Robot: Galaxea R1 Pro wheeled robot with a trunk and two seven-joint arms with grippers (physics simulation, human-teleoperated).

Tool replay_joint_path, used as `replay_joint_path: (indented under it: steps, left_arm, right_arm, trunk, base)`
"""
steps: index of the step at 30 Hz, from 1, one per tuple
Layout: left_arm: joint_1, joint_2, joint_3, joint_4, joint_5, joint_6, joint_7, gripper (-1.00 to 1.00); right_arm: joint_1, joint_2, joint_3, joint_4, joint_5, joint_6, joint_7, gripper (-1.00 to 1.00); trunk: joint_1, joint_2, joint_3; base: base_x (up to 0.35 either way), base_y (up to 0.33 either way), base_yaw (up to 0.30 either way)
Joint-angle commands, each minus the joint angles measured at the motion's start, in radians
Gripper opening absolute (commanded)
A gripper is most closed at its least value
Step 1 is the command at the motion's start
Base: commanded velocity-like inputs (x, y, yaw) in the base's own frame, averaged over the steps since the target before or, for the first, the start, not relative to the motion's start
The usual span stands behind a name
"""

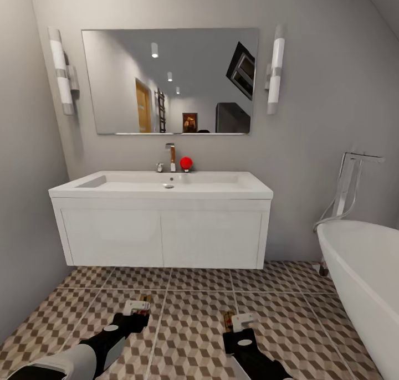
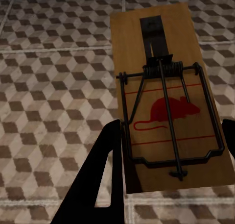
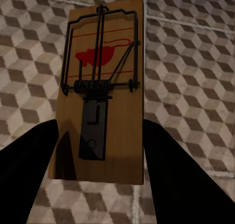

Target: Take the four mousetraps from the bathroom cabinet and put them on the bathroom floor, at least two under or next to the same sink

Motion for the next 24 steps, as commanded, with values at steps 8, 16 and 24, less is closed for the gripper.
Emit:
replay_joint_path:
  steps: [8,16,24]
  left_arm:
    - [0.000,-0.001,-0.009,0.002,0.008,-0.003,0.003,-1.00]
    - [-0.001,-0.003,-0.009,0.004,0.009,0.108,0.004,-1.00]
    - [-0.001,-0.001,-0.009,0.004,0.009,0.170,0.031,-1.00]
  right_arm:
    - [-0.001,-0.001,0.009,-0.003,-0.007,0.005,-0.008,-1.00]
    - [-0.001,-0.002,0.009,-0.003,-0.007,0.001,-0.008,-1.00]
    - [-0.001,-0.002,0.009,-0.004,-0.007,0.001,-0.008,-1.00]
  trunk:
    - [0.000,0.000,-0.001]
    - [0.000,0.000,-0.001]
    - [0.000,0.000,-0.001]
  base:
    - [0.194,0.000,0.000]
    - [0.014,0.000,0.000]
    - [0.000,0.000,0.000]
